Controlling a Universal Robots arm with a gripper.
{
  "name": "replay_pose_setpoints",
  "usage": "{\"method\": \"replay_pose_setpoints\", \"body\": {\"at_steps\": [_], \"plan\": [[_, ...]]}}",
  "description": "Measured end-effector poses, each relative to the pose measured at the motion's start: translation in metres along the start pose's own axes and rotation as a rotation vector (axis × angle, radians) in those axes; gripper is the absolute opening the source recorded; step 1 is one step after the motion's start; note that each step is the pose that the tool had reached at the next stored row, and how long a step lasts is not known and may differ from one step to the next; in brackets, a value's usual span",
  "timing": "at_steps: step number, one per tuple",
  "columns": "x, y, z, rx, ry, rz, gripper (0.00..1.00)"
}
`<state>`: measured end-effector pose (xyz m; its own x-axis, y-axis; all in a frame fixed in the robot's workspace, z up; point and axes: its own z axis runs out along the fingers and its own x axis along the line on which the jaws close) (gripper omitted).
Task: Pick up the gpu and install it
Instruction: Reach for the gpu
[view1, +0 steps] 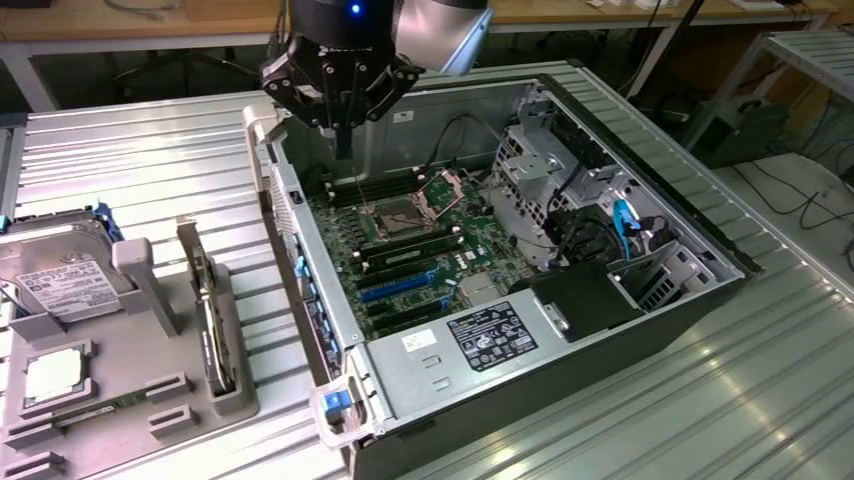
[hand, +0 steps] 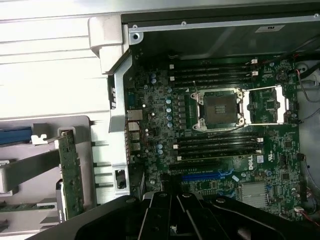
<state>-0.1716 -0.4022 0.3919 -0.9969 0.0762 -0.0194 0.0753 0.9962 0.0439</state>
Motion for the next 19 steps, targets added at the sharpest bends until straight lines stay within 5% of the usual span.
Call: {"method": "replay_pose_setpoints", "body": {"at_steps": [19], "plan": [[0.018,-0.0047,0.0005,0.0004,0.0053,0.0,0.11]]}}
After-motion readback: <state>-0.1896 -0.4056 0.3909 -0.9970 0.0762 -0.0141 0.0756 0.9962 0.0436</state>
